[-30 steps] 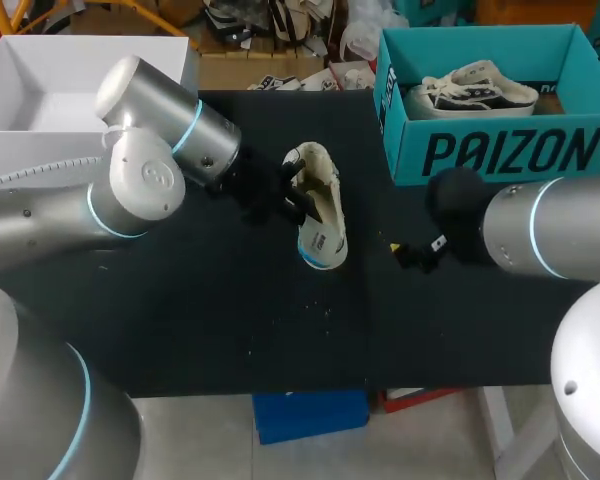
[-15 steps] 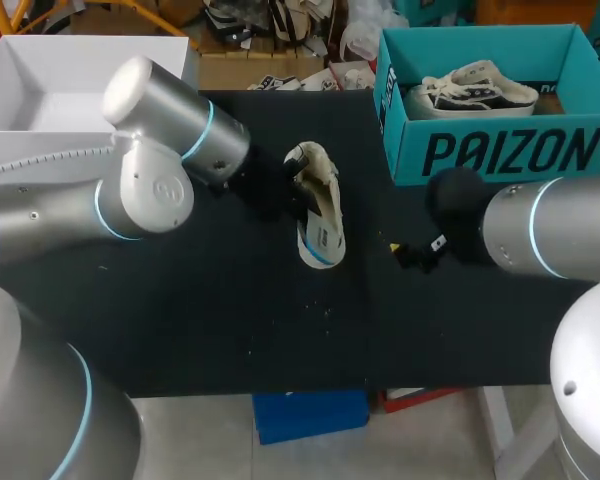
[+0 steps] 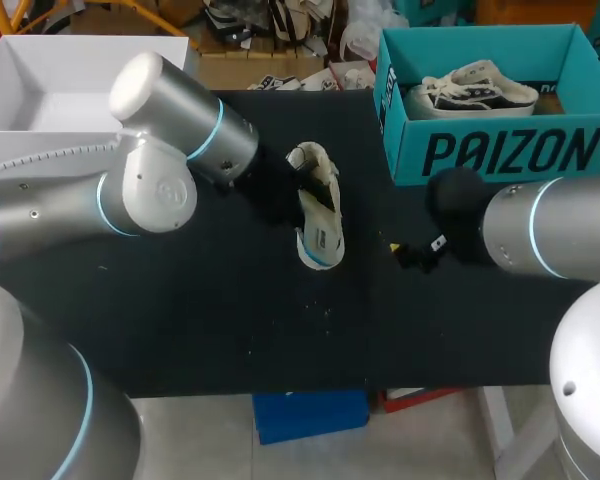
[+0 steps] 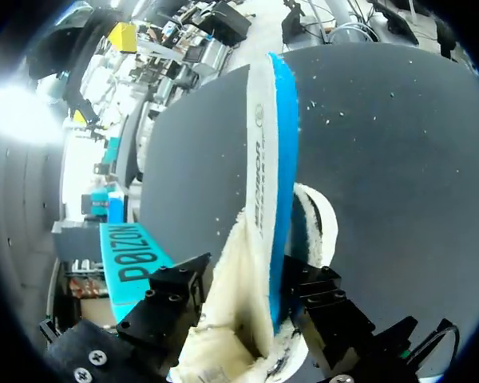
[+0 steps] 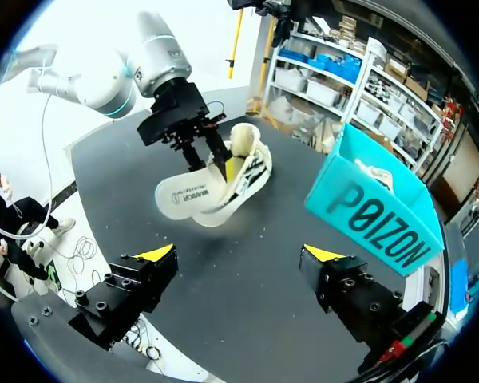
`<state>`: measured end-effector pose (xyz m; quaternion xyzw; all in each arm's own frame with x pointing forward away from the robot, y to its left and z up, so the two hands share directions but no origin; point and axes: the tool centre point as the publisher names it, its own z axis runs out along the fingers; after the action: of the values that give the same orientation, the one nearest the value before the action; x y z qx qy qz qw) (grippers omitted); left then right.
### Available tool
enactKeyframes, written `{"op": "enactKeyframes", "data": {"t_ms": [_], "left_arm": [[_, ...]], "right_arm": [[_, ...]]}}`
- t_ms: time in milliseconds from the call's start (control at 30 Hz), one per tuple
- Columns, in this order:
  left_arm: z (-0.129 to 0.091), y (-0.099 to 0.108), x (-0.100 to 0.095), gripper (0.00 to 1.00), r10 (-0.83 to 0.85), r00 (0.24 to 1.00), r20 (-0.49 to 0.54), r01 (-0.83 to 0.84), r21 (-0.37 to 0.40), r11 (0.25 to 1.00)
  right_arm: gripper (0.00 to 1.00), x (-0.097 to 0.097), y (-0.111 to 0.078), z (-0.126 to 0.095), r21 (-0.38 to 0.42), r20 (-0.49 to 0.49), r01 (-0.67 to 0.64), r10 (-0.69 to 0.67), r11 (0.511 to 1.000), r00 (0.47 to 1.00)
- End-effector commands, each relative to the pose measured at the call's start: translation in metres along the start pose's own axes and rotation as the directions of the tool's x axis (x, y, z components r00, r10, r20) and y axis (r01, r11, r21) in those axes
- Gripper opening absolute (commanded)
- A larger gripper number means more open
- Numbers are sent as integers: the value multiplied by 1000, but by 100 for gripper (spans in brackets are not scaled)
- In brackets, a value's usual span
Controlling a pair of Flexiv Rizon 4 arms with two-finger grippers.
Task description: Take the shoe out of the shoebox, open the shoe tongue, remove and reinsert the insole, then place the shoe into the shoebox
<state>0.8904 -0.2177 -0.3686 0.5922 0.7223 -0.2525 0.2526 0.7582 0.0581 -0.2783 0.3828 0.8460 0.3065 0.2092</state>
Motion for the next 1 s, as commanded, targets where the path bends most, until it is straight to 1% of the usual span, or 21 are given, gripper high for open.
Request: {"op": "enactKeyframes", "data": {"t_ms": [33, 67, 167, 200, 267, 300, 333, 400, 433, 533, 567, 600, 633, 667, 833, 1000], "left_arm": [[-24, -17, 10, 90, 12, 1000, 2, -12, 3, 1000], [-26, -20, 11, 89, 13, 1000, 2, -13, 5, 1000], [-29, -25, 11, 76, 18, 1000, 8, -18, 9, 1000], [-29, -27, 11, 69, 20, 1000, 13, -20, 14, 1000], [-28, -31, 9, 61, 29, 999, 16, -29, 25, 999], [-27, -34, 8, 54, 34, 999, 17, -34, 33, 999], [-26, -36, 7, 49, 38, 999, 19, -39, 42, 998], [-23, -40, 6, 41, 48, 999, 19, -49, 61, 997], [-22, -42, 6, 39, 52, 999, 17, -53, 71, 996], [-20, -47, 7, 38, 65, 998, 4, -65, 118, 991], [-19, -47, 8, 35, 66, 998, 2, -65, 124, 990], [-19, -47, 8, 26, 65, 998, 0, -65, 123, 990], [-19, -47, 9, 7, 66, 998, -2, -65, 124, 990], [-19, -47, 9, 0, 66, 998, -3, -65, 127, 990], [-19, -44, 8, 0, 67, 998, 2, -67, 108, 992], [-15, -35, 6, 0, 51, 999, 5, -51, 87, 995]], "right_arm": [[100, 1, -1, 1, -4, 4, -1, 1, 1000, 1000], [100, 1, -1, 1, -4, 4, -1, 1, 1000, 1000], [100, 1, -1, 1, -4, 4, -1, 1, 1000, 1000], [100, 1, -1, 1, -4, 4, -1, 1, 1000, 1000], [100, 1, -1, 1, -4, 4, -1, 1, 1000, 1000], [100, 1, -1, 1, -4, 4, -1, 1, 1000, 1000], [100, 1, -1, 1, -4, 4, -1, 1, 1000, 1000], [100, 1, -1, 1, -4, 4, -1, 1, 1000, 1000], [100, 1, -1, 1, -4, 4, -1, 1, 1000, 1000], [100, 1, -1, 1, -4, 4, -1, 1, 1000, 1000], [100, 1, -1, 1, -4, 4, -1, 1, 1000, 1000], [100, 1, -1, 1, -4, 4, -1, 1, 1000, 1000], [100, 1, -1, 1, -4, 4, -1, 1, 1000, 1000], [100, 1, -1, 1, -4, 4, -1, 1, 1000, 1000], [100, 1, -1, 1, -4, 4, -1, 1, 1000, 1000], [100, 1, -1, 1, -4, 4, -1, 1, 1000, 1000]]}}
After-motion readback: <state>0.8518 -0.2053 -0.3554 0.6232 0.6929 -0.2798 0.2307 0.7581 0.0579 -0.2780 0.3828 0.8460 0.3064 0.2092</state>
